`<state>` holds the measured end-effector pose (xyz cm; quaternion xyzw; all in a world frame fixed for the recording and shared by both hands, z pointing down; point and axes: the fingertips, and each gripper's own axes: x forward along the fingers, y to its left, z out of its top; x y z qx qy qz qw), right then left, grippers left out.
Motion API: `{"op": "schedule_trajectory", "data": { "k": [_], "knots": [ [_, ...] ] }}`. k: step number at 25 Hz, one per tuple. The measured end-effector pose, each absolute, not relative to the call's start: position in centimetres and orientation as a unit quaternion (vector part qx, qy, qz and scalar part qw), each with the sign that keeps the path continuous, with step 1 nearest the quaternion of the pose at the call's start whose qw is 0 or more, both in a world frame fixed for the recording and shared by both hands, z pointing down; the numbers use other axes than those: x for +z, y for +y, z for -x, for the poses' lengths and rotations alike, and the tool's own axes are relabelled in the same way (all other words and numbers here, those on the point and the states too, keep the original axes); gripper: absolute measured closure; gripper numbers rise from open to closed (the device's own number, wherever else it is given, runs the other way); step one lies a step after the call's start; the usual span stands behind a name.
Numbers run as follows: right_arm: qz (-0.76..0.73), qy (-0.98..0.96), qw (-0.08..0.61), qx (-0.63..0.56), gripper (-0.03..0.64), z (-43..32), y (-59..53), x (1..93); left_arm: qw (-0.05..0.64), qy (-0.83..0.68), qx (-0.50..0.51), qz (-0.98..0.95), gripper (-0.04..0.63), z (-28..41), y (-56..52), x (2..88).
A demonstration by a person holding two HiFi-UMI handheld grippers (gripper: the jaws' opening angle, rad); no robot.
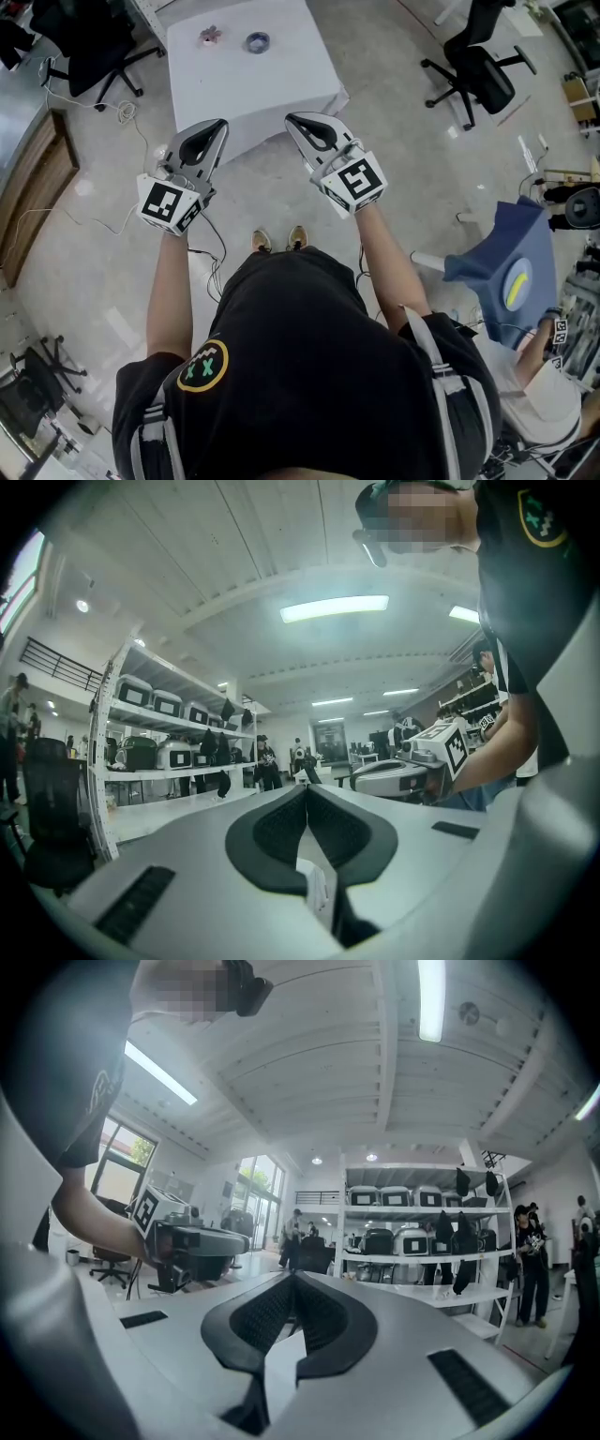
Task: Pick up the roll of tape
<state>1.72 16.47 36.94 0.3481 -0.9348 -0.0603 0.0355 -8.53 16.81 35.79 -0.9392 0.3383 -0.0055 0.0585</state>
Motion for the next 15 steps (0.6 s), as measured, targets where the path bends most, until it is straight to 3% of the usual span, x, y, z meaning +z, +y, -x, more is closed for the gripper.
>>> {"op": "schedule_trajectory", "data": {
  "k": [4,10,13,15],
  "knots": [
    [-0.344,-0.937,0.034,-0.049,0.517,-1.82,16.54,37.15,0.058,0.336,-0.006,0.94,0.577,8.45,16.81,35.69],
    [-0.326,-0.944,0.027,-0.036,0.321,-1.76,16.8,37.17,0.056,0.336,-0.008,0.94,0.577,8.26,16.91,35.74],
    [-0.326,-0.945,0.024,-0.027,0.151,-1.83,16.5,37.17,0.055,0.337,-0.009,0.94,0.577,8.2,16.89,35.7],
    [-0.327,-0.944,0.027,-0.024,0.073,-1.83,16.29,37.3,0.055,0.337,-0.01,0.94,0.577,8.19,16.87,35.67]
  ]
}}
